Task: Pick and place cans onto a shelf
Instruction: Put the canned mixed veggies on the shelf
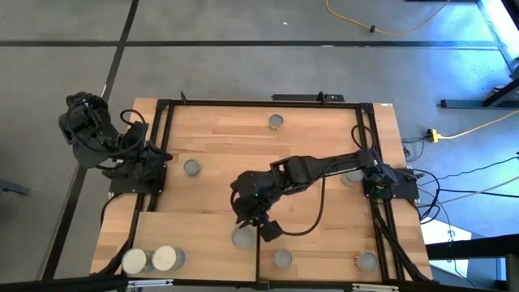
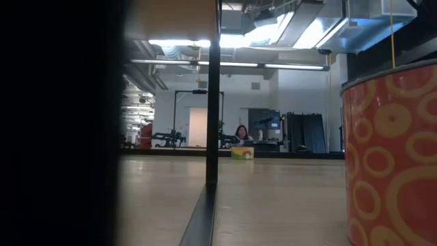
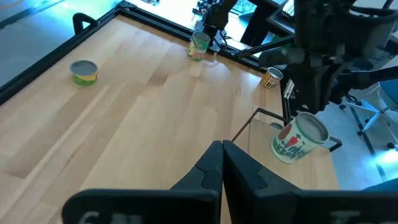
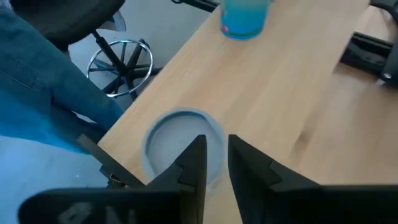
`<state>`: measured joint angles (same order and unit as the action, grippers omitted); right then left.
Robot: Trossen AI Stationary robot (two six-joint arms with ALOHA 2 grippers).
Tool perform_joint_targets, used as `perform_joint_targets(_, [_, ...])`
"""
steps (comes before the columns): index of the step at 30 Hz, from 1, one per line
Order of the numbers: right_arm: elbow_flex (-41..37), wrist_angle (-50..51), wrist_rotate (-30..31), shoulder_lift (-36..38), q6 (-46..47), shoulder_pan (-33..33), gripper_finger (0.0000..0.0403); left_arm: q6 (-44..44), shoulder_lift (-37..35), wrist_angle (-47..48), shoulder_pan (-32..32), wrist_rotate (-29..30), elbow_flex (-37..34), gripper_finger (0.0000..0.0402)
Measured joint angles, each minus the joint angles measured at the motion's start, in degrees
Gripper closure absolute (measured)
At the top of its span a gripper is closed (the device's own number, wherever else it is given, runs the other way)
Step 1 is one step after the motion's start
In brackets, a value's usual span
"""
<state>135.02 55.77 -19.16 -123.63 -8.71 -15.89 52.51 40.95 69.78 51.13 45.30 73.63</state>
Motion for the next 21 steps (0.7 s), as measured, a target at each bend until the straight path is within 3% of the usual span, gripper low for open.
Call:
perform_joint_targets(4, [0.0,0.2,0.0,1.1,-0.1,0.8,0.0341,-0.1,0.0,0.0,0.0,0.0,0.0,0.0401])
perform_joint_targets(8, [0.0,-0.1,0.8,3.2,-0.9,1.7,0.0375,-0.1,0.0,0.0,0.0,0.0,0.0,0.0401])
perform_joint_targets(13, [0.0,0.6,7.4,6.7,-1.4,3.3,0.0395,-2.1,1.1,-1.8,0.0,0.0,0.0,0.0401])
perform_joint_targets(21, [0.0,3.1,16.2,13.6,-2.3,5.2,0.0398,-15.4,7.5,-15.9,0.0,-1.5,0.0,0.0401])
